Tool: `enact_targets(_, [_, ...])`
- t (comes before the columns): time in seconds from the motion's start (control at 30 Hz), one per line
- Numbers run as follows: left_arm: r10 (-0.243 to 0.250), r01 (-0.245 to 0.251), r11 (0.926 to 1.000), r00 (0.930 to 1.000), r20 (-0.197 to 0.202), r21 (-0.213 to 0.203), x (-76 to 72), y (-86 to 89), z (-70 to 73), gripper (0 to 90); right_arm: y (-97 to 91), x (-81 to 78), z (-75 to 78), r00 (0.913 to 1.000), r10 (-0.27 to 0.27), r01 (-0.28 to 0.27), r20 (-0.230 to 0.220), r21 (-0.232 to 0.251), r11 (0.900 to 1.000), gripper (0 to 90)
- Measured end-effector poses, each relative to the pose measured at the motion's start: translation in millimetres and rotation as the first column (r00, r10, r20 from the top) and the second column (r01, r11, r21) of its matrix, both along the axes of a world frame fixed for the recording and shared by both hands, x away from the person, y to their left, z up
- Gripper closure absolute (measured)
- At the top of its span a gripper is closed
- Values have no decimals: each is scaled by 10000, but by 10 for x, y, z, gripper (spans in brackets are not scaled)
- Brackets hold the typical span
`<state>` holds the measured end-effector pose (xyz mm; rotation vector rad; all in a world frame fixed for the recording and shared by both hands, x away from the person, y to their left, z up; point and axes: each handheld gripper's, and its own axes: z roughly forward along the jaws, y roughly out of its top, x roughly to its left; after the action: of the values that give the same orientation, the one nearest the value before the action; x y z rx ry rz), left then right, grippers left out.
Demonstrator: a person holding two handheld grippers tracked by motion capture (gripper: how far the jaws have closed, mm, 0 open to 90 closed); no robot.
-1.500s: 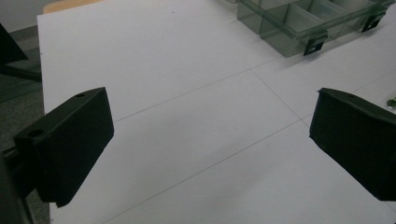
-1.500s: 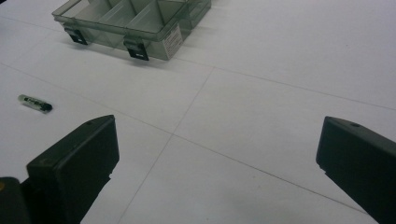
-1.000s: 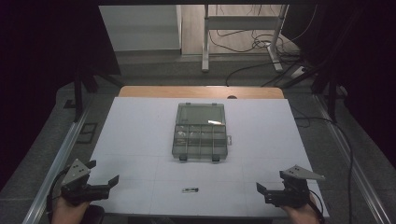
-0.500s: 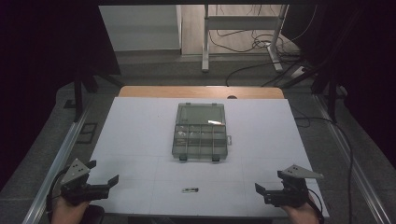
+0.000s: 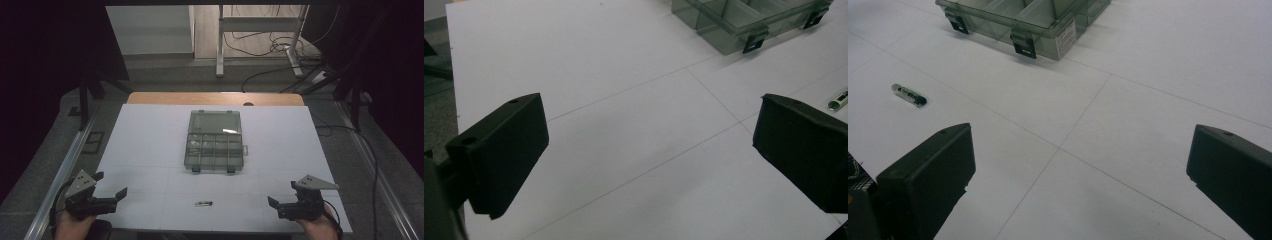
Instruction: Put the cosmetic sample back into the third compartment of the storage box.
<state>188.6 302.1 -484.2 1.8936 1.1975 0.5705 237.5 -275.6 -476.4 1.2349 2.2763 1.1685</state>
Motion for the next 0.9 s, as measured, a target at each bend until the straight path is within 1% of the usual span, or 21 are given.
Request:
enact_targets(0.27, [8, -8, 10000, 10000, -7, -51, 2, 7, -1, 19, 84, 26, 1, 9996, 280, -278, 103, -151, 9995, 0])
enact_targets(0.4, [7, -7, 10000, 10000, -12, -52, 3, 6, -1, 19, 106, 52, 8, 9993, 331, -330, 144, -40, 9994, 0])
enact_targets(0.43, [3, -3, 10000, 10000, -20, -53, 5, 7, -1, 20, 125, 70, 7, 9989, 462, -462, 119, -40, 9989, 0])
enact_targets(0.67, [11, -11, 10000, 10000, -62, -83, 10, 9, -2, 21, 236, 102, 3, 9962, 865, -865, 33, -156, 9961, 0])
enact_targets(0.77, [2, -3, 10000, 10000, -79, -100, 13, 11, -3, 22, 274, 105, -2, 9953, 965, -965, -55, -25, 9953, 0])
enact_targets(0.87, [4, -4, 9999, 10000, -83, -112, 13, 12, -3, 22, 295, 110, -3, 9949, 1008, -1008, -84, 2, 9949, 0])
enact_targets(0.9, [2, -3, 9999, 10000, -90, -115, 14, 13, -3, 22, 328, 120, -6, 9940, 1087, -1087, -92, 10, 9941, 0])
